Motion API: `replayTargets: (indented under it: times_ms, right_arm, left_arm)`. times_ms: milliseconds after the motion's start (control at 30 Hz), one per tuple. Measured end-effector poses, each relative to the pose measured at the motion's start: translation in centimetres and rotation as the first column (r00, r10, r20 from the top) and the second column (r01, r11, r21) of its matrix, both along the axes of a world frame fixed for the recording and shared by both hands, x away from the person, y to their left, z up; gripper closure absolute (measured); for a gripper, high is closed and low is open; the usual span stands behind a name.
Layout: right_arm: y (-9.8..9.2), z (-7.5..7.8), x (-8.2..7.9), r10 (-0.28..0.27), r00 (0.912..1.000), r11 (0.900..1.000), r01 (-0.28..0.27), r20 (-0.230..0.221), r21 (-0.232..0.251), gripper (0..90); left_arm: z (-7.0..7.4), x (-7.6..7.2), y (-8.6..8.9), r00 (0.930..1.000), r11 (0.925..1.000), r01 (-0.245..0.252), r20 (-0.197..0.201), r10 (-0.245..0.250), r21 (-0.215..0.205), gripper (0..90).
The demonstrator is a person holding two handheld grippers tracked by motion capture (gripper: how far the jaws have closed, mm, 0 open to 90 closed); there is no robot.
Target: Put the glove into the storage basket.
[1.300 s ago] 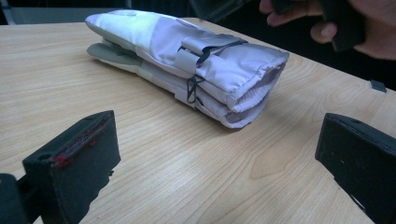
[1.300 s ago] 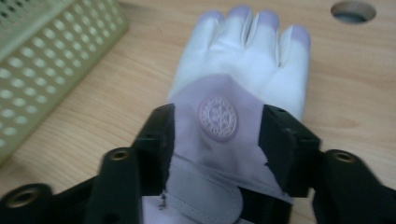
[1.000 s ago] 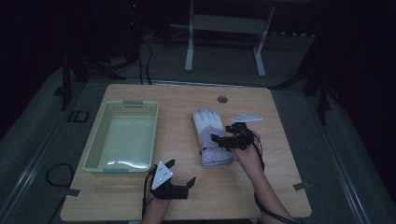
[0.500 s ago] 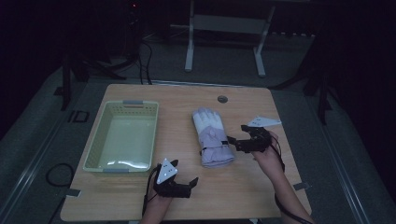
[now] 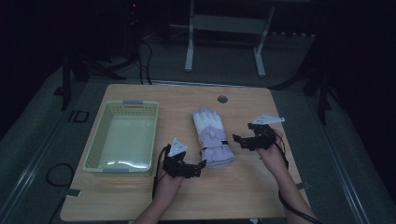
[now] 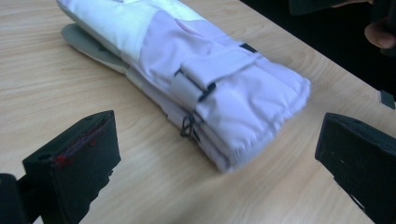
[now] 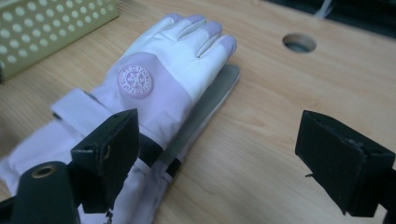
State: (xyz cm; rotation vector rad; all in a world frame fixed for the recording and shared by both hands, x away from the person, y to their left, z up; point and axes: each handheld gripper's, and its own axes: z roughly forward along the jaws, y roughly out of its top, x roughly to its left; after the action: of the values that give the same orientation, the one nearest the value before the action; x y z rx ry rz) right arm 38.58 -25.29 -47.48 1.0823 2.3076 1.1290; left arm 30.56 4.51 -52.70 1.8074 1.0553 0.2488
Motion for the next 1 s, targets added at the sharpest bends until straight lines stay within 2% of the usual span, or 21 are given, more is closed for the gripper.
replayTargets:
  times_ms: [67, 133, 200, 300, 400, 433, 467, 500, 533, 567, 600, 667, 733, 767, 800, 833, 867, 933, 967, 1000]
  right_arm:
    - [0.3, 0.0, 0.4, -0.006, 0.9998, 1.0, 0.006, -0.02, 0.028, 12.3]
    - [0.9, -0.1, 0.8, -0.008, 0.9992, 0.999, 0.009, -0.039, 0.039, 10.6]
    - [1.4, -0.2, 1.2, -0.003, 0.9986, 0.998, 0.006, -0.052, 0.059, 10.6]
    - [2.3, -0.7, 1.9, 0.008, 0.9977, 0.999, -0.005, -0.067, 0.054, 10.8]
    - [2.8, -1.4, 2.7, 0.003, 0.997, 0.998, 0.002, -0.077, 0.06, 15.5]
    - [2.9, -1.7, 3.0, 0.005, 0.996, 0.998, 0.0, -0.089, 0.065, 19.0]
    - [2.9, -1.7, 3.0, 0.005, 0.996, 0.998, 0.0, -0.089, 0.065, 19.0]
    - [3.1, -2.4, 3.4, -0.001, 0.9933, 0.997, 0.01, -0.115, 0.081, 21.2]
    - [3.1, -2.4, 3.4, -0.001, 0.9933, 0.997, 0.01, -0.115, 0.081, 21.2]
    - [3.4, -3.1, 3.8, 0.005, 0.9895, 0.997, 0.006, -0.144, 0.08, 21.4]
    - [3.5, -3.4, 3.9, 0.008, 0.9881, 0.998, 0.003, -0.154, 0.07, 21.8]
    - [3.7, -4.2, 4.0, 0.022, 0.9801, 0.997, -0.007, -0.197, 0.078, 22.2]
    - [4.1, -5.0, 4.1, 0.015, 0.9717, 0.999, -0.004, -0.236, 0.05, 26.3]
    - [4.1, -5.0, 4.1, 0.015, 0.9717, 0.999, -0.004, -0.236, 0.05, 26.3]
    - [4.1, -5.4, 4.3, 0.018, 0.9603, 0.997, 0.004, -0.278, 0.079, 30.1]
    - [4.1, -5.4, 4.3, 0.018, 0.9603, 0.997, 0.004, -0.278, 0.079, 30.1]
    - [4.0, -5.6, 4.4, 0.021, 0.9557, 0.997, 0.003, -0.293, 0.08, 32.9]
    - [3.9, -5.9, 4.6, 0.03, 0.9433, 0.995, 0.004, -0.331, 0.1, 37.2]
    - [3.9, -6.1, 4.7, 0.032, 0.9372, 0.995, 0.005, -0.347, 0.104, 38.7]
    - [3.8, -6.4, 4.9, 0.033, 0.9272, 0.993, 0.011, -0.373, 0.116, 40.8]
  left_arm:
    - [0.3, 1.0, -0.5, 0.999, 0.9997, -0.007, -0.044, 0.008, 0.022, 0.0]
    - [0.5, 1.9, -1.1, 0.9976, 0.9981, -0.032, -0.059, 0.035, 0.054, 0.0]
    - [0.8, 2.6, -1.7, 0.9969, 0.9966, -0.031, -0.07, 0.036, 0.076, 0.0]
    - [1.0, 3.2, -2.4, 0.9942, 0.9956, -0.052, -0.091, 0.059, 0.078, 0.0]
    - [0.7, 3.4, -2.9, 0.9917, 0.9945, -0.07, -0.102, 0.078, 0.078, 0.0]
    - [0.1, 3.5, -3.1, 0.9866, 0.9948, -0.082, -0.136, 0.09, 0.06, 0.0]
    - [0.1, 3.5, -3.1, 0.9866, 0.9948, -0.082, -0.136, 0.09, 0.06, 0.0]
    - [-0.6, 3.5, -3.4, 0.9821, 0.9954, -0.077, -0.168, 0.085, 0.057, 0.0]
    - [-0.6, 3.5, -3.4, 0.9821, 0.9954, -0.077, -0.168, 0.085, 0.057, 2.4]
    - [-1.2, 3.3, -3.6, 0.9798, 0.9938, -0.089, -0.174, 0.099, 0.066, 8.4]
    - [-1.5, 3.2, -3.6, 0.9774, 0.9932, -0.096, -0.183, 0.106, 0.067, 10.9]
    - [-2.0, 3.2, -3.8, 0.9728, 0.993, -0.099, -0.204, 0.111, 0.064, 11.4]
    - [-2.4, 3.3, -3.9, 0.9671, 0.9938, -0.101, -0.23, 0.109, 0.046, 14.0]
    - [-2.4, 3.3, -3.9, 0.9671, 0.9938, -0.101, -0.23, 0.109, 0.046, 14.6]
    - [-2.6, 3.5, -3.9, 0.9634, 0.9951, -0.09, -0.25, 0.097, 0.04, 15.1]
    - [-2.6, 3.5, -3.9, 0.9634, 0.9951, -0.09, -0.25, 0.097, 0.04, 15.9]
    - [-2.8, 3.6, -3.8, 0.9613, 0.9958, -0.085, -0.26, 0.091, 0.035, 15.9]
    - [-3.3, 3.9, -3.6, 0.9501, 0.9968, -0.079, -0.302, 0.079, 0.01, 15.9]
    - [-3.5, 4.1, -3.6, 0.9467, 0.9972, -0.075, -0.314, 0.071, -0.001, 15.9]
    - [-3.6, 4.1, -3.5, 0.9484, 0.9972, -0.074, -0.31, 0.069, -0.006, 16.1]
